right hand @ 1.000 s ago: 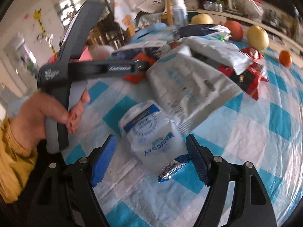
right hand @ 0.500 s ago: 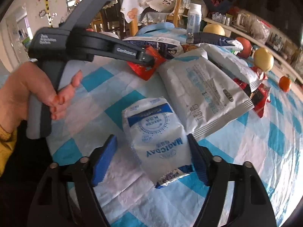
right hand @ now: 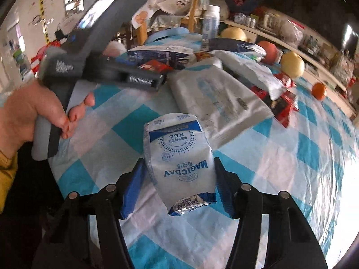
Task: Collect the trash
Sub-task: 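Lift the candy wrapper with the left tool while the right tool carries the packet toward the pink basin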
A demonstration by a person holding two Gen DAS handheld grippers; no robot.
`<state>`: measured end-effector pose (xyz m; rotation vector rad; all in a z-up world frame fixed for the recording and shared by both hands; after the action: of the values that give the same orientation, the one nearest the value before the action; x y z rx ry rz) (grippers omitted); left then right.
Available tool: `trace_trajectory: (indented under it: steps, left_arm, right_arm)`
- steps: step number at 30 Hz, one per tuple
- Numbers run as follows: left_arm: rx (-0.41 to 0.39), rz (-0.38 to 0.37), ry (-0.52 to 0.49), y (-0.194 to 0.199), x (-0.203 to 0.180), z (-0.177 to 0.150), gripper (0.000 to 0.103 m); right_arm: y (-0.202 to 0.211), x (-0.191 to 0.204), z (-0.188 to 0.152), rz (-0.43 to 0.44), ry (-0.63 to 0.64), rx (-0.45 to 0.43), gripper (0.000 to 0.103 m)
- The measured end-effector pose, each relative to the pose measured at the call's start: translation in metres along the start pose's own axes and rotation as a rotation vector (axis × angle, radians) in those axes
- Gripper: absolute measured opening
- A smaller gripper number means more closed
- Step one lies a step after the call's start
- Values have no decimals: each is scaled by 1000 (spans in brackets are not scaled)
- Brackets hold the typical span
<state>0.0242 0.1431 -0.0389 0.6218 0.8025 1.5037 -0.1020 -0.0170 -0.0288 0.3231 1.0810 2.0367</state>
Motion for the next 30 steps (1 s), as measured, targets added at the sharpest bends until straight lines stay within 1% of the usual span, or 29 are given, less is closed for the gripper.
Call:
trace_trajectory:
  steps: [1,3,6,9,14,15,16,20,22,25,27,28,30]
  left_arm:
    - [-5,1,7,0,0,2,62]
    - [6,-27,31,0,0,3,51]
    - [6,-15,16,1,-2,3,47]
    - [16,-44,46,6,1,3,45]
    - [-29,-74,98,31,17,17,42]
    - [-41,-80,109,36,22,21,20]
    - [-44,-83,128,43,29,25,13]
    - [-105,-97,200,71,60,41,13]
    - [-121,-114,240,81,79,44,13]
    - [-98,-162,278,86,99,45,13]
    - [-61,-211,278,84,101,40,13]
    - [-53,-217,263,83,98,38,13]
    - [-24,-238,208,79,85,32,29]
  right_arm:
    - [2,-3,-2,2,-13,-2,61]
    - [7,-7,-4,5,-30,-6,61]
    - [15,-10,-5,15,-58,-22,61]
    - [21,-12,-3,12,-80,-34,61]
    - [32,-15,6,12,-146,-55,61]
    - [34,-14,9,17,-159,-61,61]
    - [37,-12,15,26,-170,-71,61]
    - [46,2,41,28,-143,-106,61]
    - [49,14,58,31,-117,-125,61]
    - [47,26,73,31,-101,-139,61]
    - [41,31,73,33,-107,-132,61]
    - [39,33,72,34,-110,-126,61]
    - [32,36,65,37,-121,-108,61]
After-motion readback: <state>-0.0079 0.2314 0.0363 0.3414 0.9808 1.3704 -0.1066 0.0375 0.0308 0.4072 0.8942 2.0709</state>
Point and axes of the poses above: each gripper's, at about its wrist camera, not at the fingertips, and y roughly against the way its jaws point, x to its left, z to its top, the point moved 6 cm from there along -y, roughly the way its jaws point, and after that the axes turned 14 degrees about y, right-handed, at the moved point
